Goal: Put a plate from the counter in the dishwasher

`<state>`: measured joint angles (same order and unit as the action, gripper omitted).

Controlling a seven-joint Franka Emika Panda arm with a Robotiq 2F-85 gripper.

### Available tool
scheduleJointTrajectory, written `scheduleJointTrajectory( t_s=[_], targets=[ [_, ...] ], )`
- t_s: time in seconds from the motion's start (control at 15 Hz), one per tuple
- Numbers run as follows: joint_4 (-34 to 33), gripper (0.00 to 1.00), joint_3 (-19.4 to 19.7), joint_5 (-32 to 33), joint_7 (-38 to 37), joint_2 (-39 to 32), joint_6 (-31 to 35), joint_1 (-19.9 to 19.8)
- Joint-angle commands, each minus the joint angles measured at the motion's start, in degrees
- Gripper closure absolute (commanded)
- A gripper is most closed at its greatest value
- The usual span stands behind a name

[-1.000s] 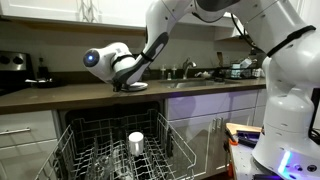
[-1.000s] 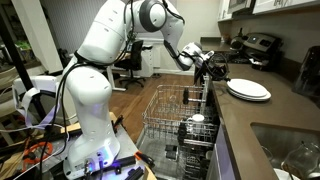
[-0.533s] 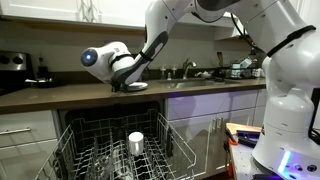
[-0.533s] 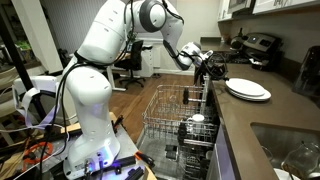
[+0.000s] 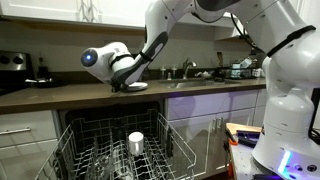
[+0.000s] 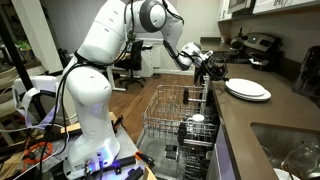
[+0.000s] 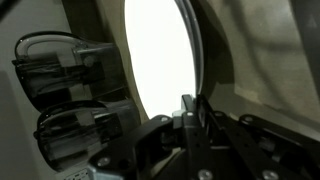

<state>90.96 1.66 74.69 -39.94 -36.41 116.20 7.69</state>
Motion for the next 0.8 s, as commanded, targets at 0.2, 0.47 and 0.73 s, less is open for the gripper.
scheduleJointTrajectory(
  t_s=[0.2,0.47,0.73],
  targets=[
    [-0.78,0.82,-0.5,-0.43,-0.29,-0.29,-0.65,-0.44],
    [-0.73,0.75,-0.29,0.36,-0.66,-0.42,-0.19,-0.4],
    [-0.5,0.73,-0.05,0.89,-0.83,-0.39,-0.06,-0.45]
  ],
)
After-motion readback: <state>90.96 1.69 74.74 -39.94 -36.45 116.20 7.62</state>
